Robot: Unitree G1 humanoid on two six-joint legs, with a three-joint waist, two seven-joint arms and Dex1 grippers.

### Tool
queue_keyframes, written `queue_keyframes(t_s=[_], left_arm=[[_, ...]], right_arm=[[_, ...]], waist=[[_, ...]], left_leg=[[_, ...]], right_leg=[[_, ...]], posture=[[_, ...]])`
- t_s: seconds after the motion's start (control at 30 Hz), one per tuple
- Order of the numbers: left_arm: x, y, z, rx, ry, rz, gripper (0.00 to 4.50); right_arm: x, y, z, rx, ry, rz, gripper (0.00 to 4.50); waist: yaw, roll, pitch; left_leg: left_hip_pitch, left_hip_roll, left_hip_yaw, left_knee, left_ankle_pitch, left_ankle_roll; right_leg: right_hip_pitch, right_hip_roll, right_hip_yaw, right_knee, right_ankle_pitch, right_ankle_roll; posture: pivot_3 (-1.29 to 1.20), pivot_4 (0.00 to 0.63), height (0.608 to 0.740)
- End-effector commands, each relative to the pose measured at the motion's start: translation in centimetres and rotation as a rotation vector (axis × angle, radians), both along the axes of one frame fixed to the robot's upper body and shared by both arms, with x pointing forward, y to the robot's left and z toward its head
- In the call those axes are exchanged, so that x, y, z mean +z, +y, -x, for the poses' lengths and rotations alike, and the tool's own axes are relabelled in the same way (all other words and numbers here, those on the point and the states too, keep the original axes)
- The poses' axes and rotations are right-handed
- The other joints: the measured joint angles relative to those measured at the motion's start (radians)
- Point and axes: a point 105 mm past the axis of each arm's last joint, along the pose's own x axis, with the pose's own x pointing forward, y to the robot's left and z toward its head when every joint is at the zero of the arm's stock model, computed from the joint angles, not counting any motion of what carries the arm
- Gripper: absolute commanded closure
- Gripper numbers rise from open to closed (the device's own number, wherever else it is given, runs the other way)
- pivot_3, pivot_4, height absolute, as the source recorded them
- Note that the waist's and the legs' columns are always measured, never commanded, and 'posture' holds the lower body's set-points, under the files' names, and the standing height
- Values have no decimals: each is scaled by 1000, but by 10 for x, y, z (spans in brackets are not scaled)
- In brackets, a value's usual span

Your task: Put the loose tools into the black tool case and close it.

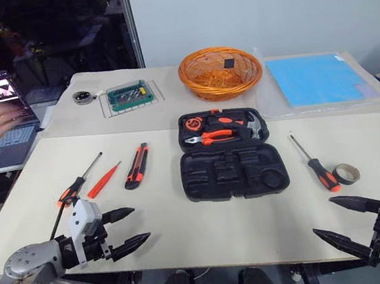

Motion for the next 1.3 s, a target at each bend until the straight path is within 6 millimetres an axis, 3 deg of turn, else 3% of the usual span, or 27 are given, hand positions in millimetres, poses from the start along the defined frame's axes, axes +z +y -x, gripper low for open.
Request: queue_keyframes(t_s=[0.03, 0.17, 0.23, 0.37, 0.47, 0.63, 0.83, 0.87, 1.0, 1.1, 1.13, 1.23, 1.3], left_arm=[[15, -1, -16, 91, -85, 29, 77], [32, 19, -55, 417, -135, 115, 77], [34, 29, -63, 513, -128, 100, 77], [34, 96, -81, 773, -46, -67, 77], [43, 127, -84, 806, -43, -141, 77], [39, 149, -93, 741, 66, -267, 77], [25, 147, -103, 652, 159, -345, 77], [24, 145, -105, 643, 162, -350, 597], [20, 143, -108, 626, 168, -361, 1862], [26, 141, -108, 599, 123, -352, 3125], [40, 134, -109, 555, 54, -316, 3603], [91, 106, -108, 406, -114, -178, 3680], [114, 76, -105, 272, -137, -135, 3680]], right_arm=[[11, 8, -6, 36, -99, -39, 0], [33, 37, -26, 123, -247, -147, 0], [38, 46, -31, 156, -271, -159, 0], [47, 83, -37, 369, -264, -142, 0], [56, 99, -37, 457, -240, -176, 0], [70, 119, -48, 518, -293, -199, 0], [79, 127, -52, 522, -318, -224, 0], [79, 128, -52, 519, -322, -223, 0], [81, 128, -51, 511, -328, -224, 0], [81, 126, -51, 495, -329, -225, 0], [80, 124, -51, 480, -330, -228, 0], [78, 114, -51, 412, -325, -238, 0], [76, 104, -48, 350, -323, -236, 0]], waist=[[3, 0, 0], [7, -2, 0], [6, -4, 0], [1, -7, 0], [1, -9, 0], [14, -11, 1], [17, -15, 2], [16, -16, 3], [10, -17, 3], [6, -18, 3], [6, -18, 3], [8, -21, 5], [16, -23, 5]], left_leg=[[0, 0, 0, 0, 0, 0], [3, 0, 1, 2, -1, 1], [3, 0, 1, 3, -1, 1], [7, 0, 2, 3, -1, 1], [6, 1, 3, 3, -1, 1], [6, 1, 3, 2, -1, 1], [5, 1, 3, 2, -2, 0], [5, 1, 3, 2, -2, 0], [5, 2, 3, 1, -3, -1], [5, 2, 3, 1, -3, -1], [5, 2, 3, 1, -3, 0], [4, 3, 3, 1, -3, -1], [2, 4, 3, 2, -3, -1]], right_leg=[[0, 0, 0, 0, 0, 0], [2, 0, -1, -2, 1, 2], [2, 1, 0, -1, 2, 4], [3, 3, 0, 2, 3, 4], [1, 7, 0, 2, 4, 2], [0, 7, 0, -2, 6, 5], [-1, 7, 1, -3, 8, 7], [-2, 7, 1, -3, 9, 6], [-3, 8, 0, -3, 11, 2], [-3, 8, 1, -3, 10, 3], [-3, 8, 1, -3, 10, 3], [-3, 8, 0, -3, 11, 2], [-5, 8, -1, -3, 11, 1]], posture=[[0, 150, 740], [0, 150, 740], [0, 150, 740], [0, 150, 740], [0, 150, 740], [0, 150, 740], [0, 150, 740], [0, 150, 740], [0, 150, 740], [0, 150, 740], [0, 150, 740], [0, 150, 740], [0, 150, 740]])
